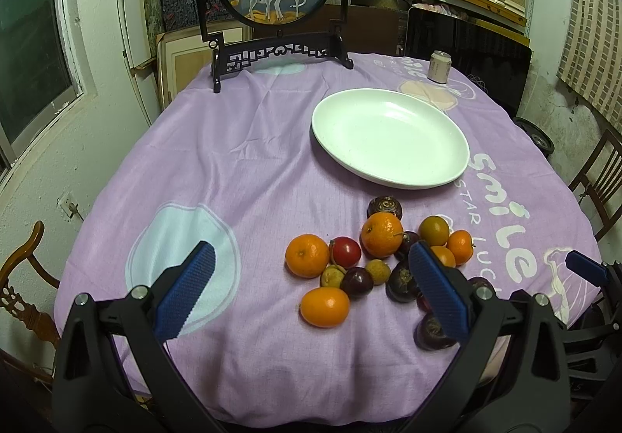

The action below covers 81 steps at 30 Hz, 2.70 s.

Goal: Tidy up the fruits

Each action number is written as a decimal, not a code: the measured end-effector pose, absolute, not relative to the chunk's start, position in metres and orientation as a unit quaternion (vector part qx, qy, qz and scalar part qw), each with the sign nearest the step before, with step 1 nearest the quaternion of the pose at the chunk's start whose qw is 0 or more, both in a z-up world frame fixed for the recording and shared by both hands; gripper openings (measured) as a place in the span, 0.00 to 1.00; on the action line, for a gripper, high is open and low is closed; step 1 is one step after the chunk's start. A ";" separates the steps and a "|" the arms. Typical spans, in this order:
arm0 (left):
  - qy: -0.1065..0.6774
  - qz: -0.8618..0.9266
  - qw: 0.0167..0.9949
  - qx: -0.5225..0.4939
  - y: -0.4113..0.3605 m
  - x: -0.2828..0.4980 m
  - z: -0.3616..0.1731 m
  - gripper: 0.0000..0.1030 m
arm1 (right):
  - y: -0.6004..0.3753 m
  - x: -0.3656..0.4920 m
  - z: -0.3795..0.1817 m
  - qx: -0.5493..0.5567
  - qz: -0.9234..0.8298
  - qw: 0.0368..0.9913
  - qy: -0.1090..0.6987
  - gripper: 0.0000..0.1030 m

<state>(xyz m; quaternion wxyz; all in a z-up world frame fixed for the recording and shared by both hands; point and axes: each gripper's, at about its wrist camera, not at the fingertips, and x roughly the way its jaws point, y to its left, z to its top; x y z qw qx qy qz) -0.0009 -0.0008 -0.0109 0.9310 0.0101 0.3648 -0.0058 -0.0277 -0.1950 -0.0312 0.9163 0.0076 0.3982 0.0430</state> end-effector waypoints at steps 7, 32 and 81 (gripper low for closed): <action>0.365 -0.006 0.931 0.009 -0.001 -0.001 -0.011 0.98 | -0.195 -0.027 -0.031 0.008 0.044 0.917 0.397 0.99; 0.372 -0.006 0.928 0.009 0.003 -0.002 -0.020 0.98 | -0.194 -0.025 -0.036 0.006 0.049 0.914 0.403 0.99; 0.445 -0.130 0.886 -0.016 0.001 0.028 -0.055 0.44 | -0.226 0.015 -0.079 0.034 0.129 0.897 0.421 0.38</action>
